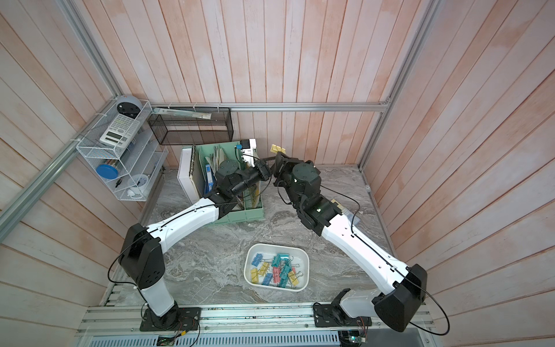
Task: Put the binder clips in the storage box
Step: Place the binder clip in the storage box.
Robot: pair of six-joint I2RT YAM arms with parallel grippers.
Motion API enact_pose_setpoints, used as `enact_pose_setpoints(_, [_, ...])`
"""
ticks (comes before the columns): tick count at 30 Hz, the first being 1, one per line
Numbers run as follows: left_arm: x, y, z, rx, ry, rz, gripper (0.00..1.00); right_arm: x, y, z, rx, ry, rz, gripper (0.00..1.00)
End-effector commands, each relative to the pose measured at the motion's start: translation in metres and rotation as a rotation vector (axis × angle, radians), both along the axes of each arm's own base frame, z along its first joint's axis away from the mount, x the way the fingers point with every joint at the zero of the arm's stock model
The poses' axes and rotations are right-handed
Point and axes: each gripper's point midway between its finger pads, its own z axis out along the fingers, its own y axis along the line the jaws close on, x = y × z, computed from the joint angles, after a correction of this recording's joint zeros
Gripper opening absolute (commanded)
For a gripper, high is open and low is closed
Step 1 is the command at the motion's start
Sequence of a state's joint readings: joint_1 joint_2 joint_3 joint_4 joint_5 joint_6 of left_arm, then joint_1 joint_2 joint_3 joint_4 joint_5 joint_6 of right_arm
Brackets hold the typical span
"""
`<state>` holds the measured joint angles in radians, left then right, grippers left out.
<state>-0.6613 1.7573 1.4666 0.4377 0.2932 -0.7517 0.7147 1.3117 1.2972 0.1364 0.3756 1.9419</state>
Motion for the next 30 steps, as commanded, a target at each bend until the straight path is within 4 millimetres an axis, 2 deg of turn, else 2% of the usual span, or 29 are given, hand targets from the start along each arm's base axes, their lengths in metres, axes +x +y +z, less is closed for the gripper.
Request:
enact_pose_setpoints(1, [-0.024, 0.009, -0.002, 0.096, 0.008, -0.043, 0.00, -0.001, -0.023, 0.016, -0.030, -0.087, -0.036, 0.70])
enact_pose_setpoints(2, [-0.032, 0.011, -0.013, 0.144, 0.031, -0.060, 0.00, 0.001, -0.034, 0.021, -0.065, -0.120, -0.044, 0.75])
enact_pose_setpoints(4, [-0.055, 0.013, -0.043, 0.313, 0.067, -0.112, 0.00, 0.006, -0.056, 0.032, -0.181, -0.199, -0.060, 0.77])
enact_pose_setpoints(7, [-0.115, 0.018, -0.109, 0.767, 0.022, -0.215, 0.00, 0.014, -0.081, 0.021, -0.443, -0.151, 0.026, 0.78])
enact_pose_setpoints(9, [-0.153, 0.030, -0.159, 1.048, -0.011, -0.301, 0.00, 0.018, -0.093, 0.001, -0.620, -0.094, 0.089, 0.77])
enact_pose_setpoints(11, [-0.179, 0.044, -0.198, 1.195, 0.017, -0.374, 0.00, 0.023, -0.103, -0.024, -0.699, -0.020, 0.139, 0.73])
enact_pose_setpoints(14, [-0.209, 0.060, -0.236, 1.319, 0.025, -0.469, 0.00, 0.030, -0.111, -0.065, -0.733, 0.080, 0.194, 0.69])
enact_pose_setpoints(16, [-0.226, 0.061, -0.252, 1.373, 0.007, -0.529, 0.00, 0.034, -0.113, -0.084, -0.734, 0.115, 0.209, 0.68])
enact_pose_setpoints(19, [-0.224, 0.070, -0.280, 1.473, 0.050, -0.527, 0.00, 0.039, -0.109, -0.105, -0.730, 0.166, 0.242, 0.67])
enact_pose_setpoints(21, [-0.221, 0.074, -0.299, 1.535, 0.087, -0.529, 0.00, 0.044, -0.103, -0.112, -0.726, 0.171, 0.277, 0.65])
enact_pose_setpoints(23, [-0.220, 0.069, -0.307, 1.542, 0.101, -0.541, 0.00, 0.048, -0.100, -0.116, -0.729, 0.181, 0.299, 0.65])
enact_pose_setpoints(24, [-0.220, 0.065, -0.309, 1.529, 0.102, -0.549, 0.06, 0.050, -0.099, -0.118, -0.741, 0.185, 0.305, 0.65])
enact_pose_setpoints(26, [-0.220, 0.058, -0.310, 1.501, 0.098, -0.557, 0.31, 0.053, -0.099, -0.124, -0.770, 0.198, 0.316, 0.65])
enact_pose_setpoints(30, [-0.212, 0.056, -0.303, 1.490, 0.069, -0.520, 0.57, 0.059, -0.101, -0.143, -0.867, 0.253, 0.353, 0.64])
